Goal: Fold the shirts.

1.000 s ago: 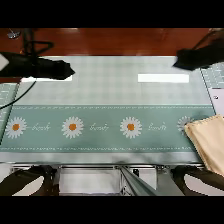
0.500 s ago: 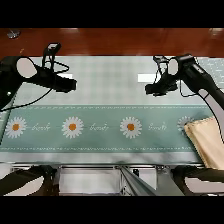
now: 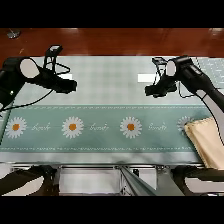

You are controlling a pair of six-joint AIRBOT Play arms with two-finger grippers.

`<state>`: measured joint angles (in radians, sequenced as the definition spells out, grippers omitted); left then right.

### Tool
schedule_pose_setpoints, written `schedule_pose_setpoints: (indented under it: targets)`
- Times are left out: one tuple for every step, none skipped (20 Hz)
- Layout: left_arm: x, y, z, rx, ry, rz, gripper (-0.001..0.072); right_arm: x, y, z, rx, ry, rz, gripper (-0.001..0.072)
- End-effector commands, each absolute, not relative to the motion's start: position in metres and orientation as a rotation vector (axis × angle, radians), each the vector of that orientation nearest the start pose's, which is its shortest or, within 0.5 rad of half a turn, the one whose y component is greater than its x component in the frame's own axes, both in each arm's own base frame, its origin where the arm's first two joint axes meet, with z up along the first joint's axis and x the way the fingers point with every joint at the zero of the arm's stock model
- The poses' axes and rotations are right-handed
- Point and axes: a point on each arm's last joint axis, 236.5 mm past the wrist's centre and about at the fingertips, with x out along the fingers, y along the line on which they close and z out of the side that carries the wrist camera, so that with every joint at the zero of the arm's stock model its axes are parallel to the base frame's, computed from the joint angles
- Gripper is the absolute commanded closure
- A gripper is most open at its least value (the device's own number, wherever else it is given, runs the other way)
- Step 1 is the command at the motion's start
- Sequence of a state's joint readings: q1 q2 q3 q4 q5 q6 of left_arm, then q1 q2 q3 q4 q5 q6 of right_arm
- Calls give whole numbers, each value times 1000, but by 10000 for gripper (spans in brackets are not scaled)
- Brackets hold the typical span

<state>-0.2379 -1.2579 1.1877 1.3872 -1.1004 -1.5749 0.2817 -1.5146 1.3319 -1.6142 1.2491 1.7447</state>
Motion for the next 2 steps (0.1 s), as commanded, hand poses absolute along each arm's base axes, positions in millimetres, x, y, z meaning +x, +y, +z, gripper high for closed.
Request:
schedule_pose_setpoints:
  targets:
    - [381, -132, 34, -33, 1187, -302, 685, 392, 104, -31, -99, 1425, 84, 686]
    - [381, -132, 34, -33, 1187, -302, 685, 392, 104, -31, -99, 1425, 84, 686]
